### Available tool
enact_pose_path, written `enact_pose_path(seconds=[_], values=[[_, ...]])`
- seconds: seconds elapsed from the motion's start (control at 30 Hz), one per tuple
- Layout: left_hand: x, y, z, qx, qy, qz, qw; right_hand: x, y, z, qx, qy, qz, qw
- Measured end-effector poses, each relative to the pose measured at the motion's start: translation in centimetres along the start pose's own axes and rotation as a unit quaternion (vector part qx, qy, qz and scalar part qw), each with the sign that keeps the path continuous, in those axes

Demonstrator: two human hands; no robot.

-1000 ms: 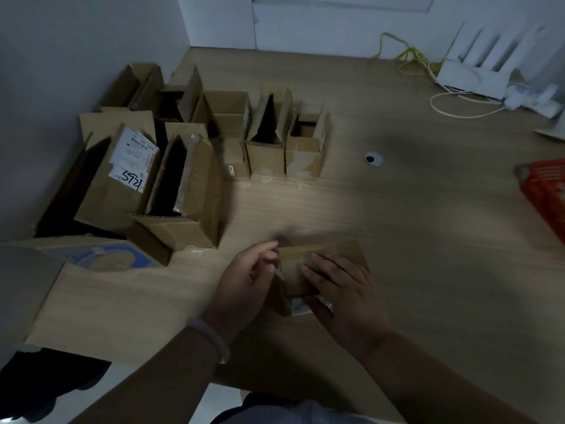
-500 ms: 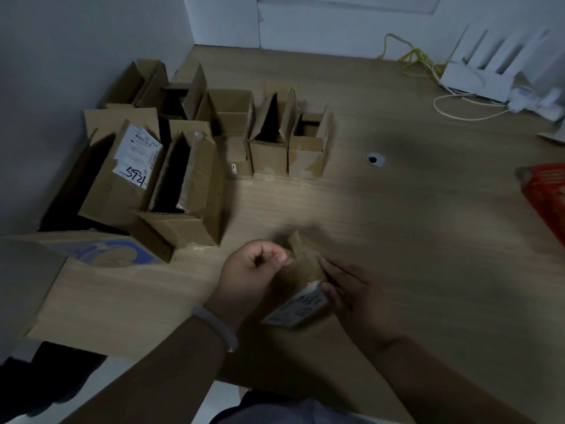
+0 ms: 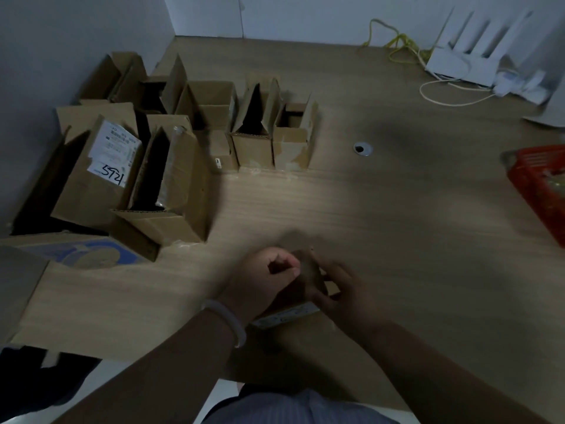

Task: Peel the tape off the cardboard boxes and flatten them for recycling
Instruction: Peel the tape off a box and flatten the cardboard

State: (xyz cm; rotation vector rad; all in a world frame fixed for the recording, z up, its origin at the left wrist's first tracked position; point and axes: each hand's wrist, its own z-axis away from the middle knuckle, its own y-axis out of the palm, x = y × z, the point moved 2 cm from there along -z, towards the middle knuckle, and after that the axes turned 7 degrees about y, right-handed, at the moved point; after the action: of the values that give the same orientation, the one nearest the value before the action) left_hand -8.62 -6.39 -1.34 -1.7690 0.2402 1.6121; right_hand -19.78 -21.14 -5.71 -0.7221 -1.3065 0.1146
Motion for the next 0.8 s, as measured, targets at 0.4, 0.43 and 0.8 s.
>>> enact_pose_path(seconds=[0.4, 0.43, 0.8], values=[[-0.5, -0.1, 1.7, 0.048, 0.174, -0.255, 0.950, -1.6, -0.3, 0.7, 0.044, -0.008, 0.145, 0.988], [-0.5, -0.2, 1.8, 0.049, 0.162, -0.260, 0.951, -1.4, -0.3, 0.7, 0.045, -0.012, 0.148, 0.988], [-1.3, 2.3, 1.7, -0.003, 0.085, -0.234, 0.969, -1.0, -0.5, 0.0, 0.081, 0.000, 0.173, 0.982]])
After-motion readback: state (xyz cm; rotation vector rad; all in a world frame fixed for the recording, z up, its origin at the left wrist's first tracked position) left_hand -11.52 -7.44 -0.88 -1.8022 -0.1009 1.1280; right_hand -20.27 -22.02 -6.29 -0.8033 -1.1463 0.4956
